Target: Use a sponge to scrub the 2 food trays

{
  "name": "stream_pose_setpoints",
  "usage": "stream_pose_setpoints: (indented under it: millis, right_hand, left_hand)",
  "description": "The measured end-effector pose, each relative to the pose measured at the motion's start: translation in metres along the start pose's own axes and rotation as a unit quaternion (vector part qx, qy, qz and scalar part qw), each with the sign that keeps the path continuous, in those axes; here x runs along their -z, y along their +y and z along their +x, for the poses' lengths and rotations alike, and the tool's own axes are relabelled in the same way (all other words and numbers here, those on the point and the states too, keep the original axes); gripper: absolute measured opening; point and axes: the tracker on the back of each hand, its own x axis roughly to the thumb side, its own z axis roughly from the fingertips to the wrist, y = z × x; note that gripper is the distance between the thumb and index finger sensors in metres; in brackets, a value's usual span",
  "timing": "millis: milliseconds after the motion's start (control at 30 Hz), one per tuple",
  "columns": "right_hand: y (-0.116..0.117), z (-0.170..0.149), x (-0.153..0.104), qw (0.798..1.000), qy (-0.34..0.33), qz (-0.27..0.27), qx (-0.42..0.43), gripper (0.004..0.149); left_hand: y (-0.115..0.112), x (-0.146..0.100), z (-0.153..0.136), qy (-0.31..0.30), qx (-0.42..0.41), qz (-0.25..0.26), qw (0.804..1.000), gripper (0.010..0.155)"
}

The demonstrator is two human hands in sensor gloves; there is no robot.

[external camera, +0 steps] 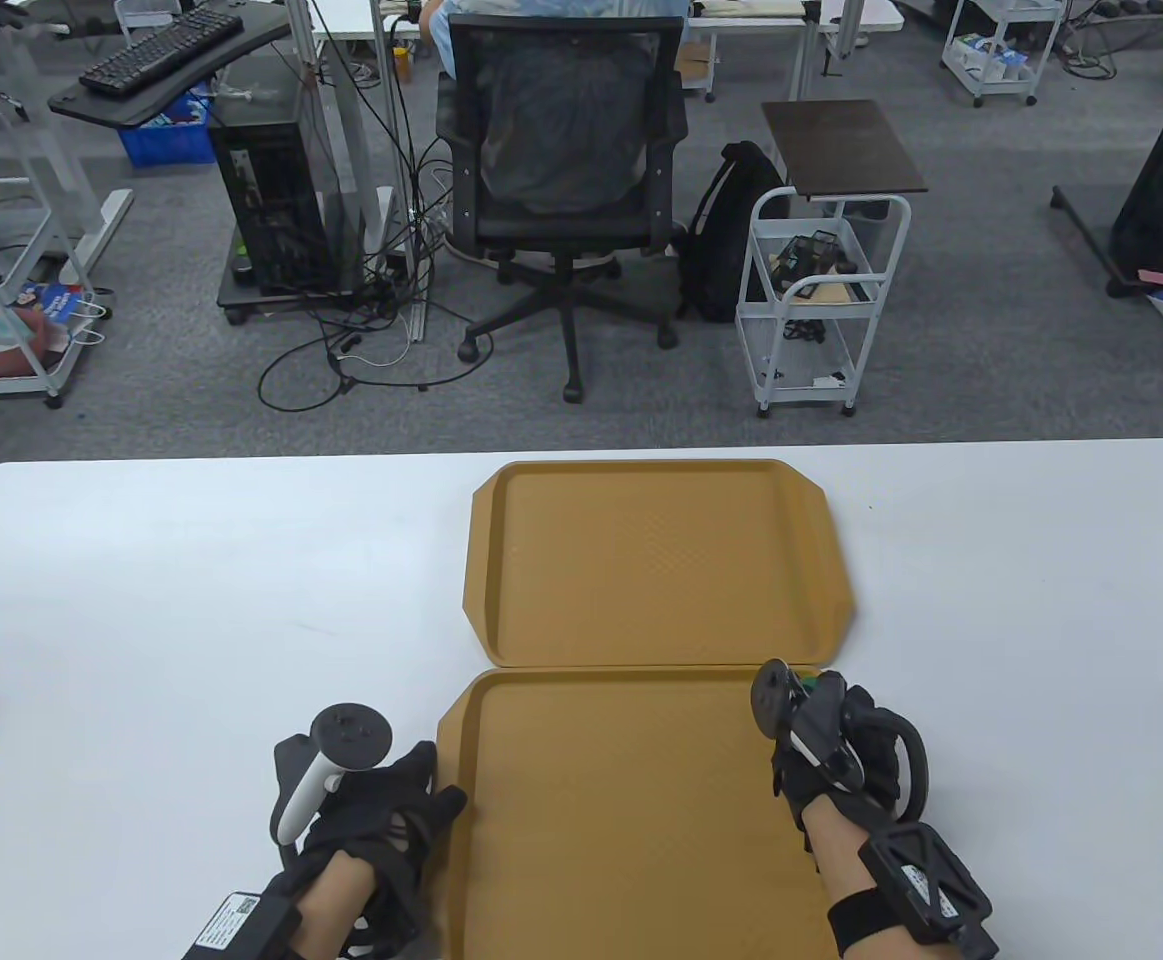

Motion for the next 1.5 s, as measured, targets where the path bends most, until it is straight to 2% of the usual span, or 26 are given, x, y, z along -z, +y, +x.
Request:
stream_pose_setpoints:
  millis: [100,200,267,467,800,1133,1267,1367,1400,1500]
  right_hand:
    - [0.003,0.008,0.001,0.999,-0.002,0.015,0.029,0.053]
    - [0.003,0.022,-0.001,0.999,0.007,0.008,0.033,0.048]
    - [0.002,0.035,-0.002,0.997,0.0,0.014,0.076,0.049]
    - [-0.004,0.084,-0.007,0.984,-0.066,0.04,0.158,0.048]
    - [-0.006,0.169,-0.027,0.971,-0.158,0.027,0.178,0.048]
    - [-0.008,0.231,-0.047,0.958,-0.201,0.036,0.201,0.049]
    - [-0.009,0.24,-0.05,0.961,-0.195,0.034,0.195,0.053]
    - [-0.006,0.238,-0.046,0.962,-0.172,0.067,0.203,0.062]
    - [-0.005,0.238,-0.045,0.959,-0.17,0.093,0.205,0.061]
    - [-0.008,0.237,-0.047,0.959,-0.182,0.118,0.184,0.062]
  left_hand:
    - [0.0,0.0,0.0,0.0,0.002,0.002,1.0,0.076]
    - [0.0,0.0,-0.001,0.001,0.001,0.002,1.0,0.076]
    - [0.0,0.0,-0.001,0.001,-0.001,0.002,1.0,0.076]
    - [0.0,0.0,-0.001,0.003,-0.003,0.003,1.0,0.075]
    - [0.0,0.0,-0.002,0.003,-0.006,0.0,1.0,0.075]
    - [0.0,0.0,-0.002,0.005,-0.006,0.0,1.0,0.075]
    - [0.0,0.0,-0.002,0.005,-0.005,0.0,1.0,0.075]
    - [0.0,0.001,-0.002,0.005,-0.006,0.0,1.0,0.075]
    - [0.0,0.001,-0.002,0.005,-0.007,-0.001,1.0,0.075]
    - [0.0,0.001,-0.002,0.005,-0.007,-0.001,1.0,0.075]
